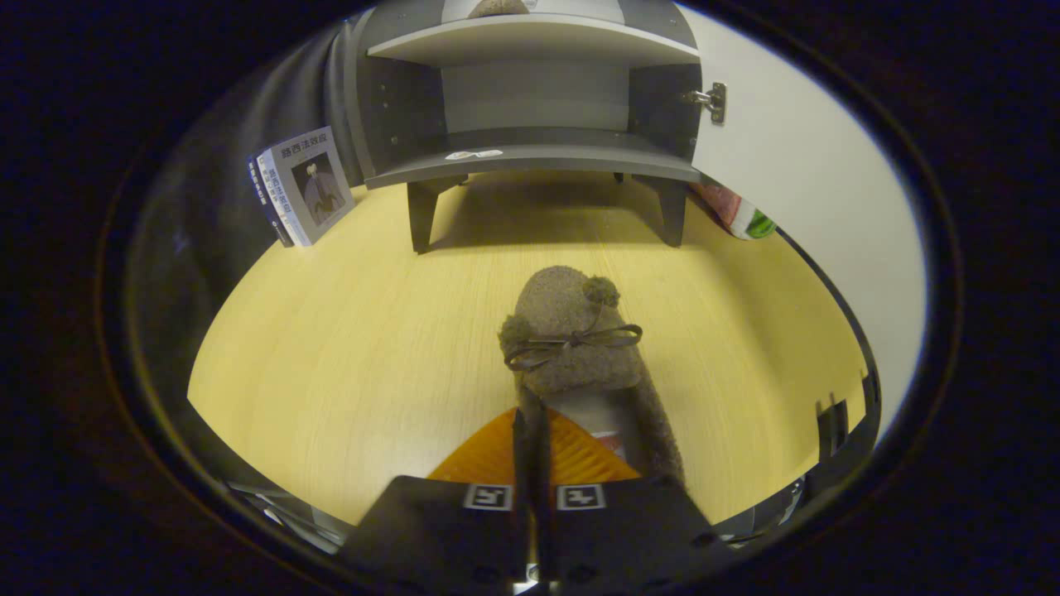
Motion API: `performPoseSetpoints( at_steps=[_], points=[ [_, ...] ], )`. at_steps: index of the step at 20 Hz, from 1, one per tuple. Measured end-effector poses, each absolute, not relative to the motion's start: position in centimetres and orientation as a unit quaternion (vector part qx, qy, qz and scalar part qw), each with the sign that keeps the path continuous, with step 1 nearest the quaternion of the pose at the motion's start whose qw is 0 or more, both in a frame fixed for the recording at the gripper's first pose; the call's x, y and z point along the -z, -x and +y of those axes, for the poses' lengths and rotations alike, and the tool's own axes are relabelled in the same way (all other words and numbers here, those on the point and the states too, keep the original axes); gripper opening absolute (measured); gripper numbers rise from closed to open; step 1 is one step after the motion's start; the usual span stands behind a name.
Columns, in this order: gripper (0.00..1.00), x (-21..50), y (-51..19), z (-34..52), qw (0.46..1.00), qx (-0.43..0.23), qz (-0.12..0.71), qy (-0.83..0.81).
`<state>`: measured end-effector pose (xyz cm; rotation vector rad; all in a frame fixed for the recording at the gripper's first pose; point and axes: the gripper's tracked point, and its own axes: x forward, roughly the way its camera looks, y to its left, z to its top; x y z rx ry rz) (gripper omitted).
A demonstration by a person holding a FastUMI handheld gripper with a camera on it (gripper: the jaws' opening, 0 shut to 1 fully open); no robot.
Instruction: Open the shoe cabinet door, grab the shoes and put them into the shoe cabinet, then close the shoe cabinet door.
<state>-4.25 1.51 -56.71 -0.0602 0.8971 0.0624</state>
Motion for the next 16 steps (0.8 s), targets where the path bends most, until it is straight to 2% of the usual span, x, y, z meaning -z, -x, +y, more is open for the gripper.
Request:
performPoseSetpoints(
  at_steps=[3, 7, 16],
  points=[
    [0.03, 56.6, 4.4, 1.6, 0.900, -0.032, 0.434, 0.018],
    [0.03, 55.8, 4.3, 1.5, 0.901, -0.033, 0.431, 0.024],
    [0.03, 46.4, 2.2, 0.5, 0.926, -0.016, 0.376, 0.035]
  ],
)
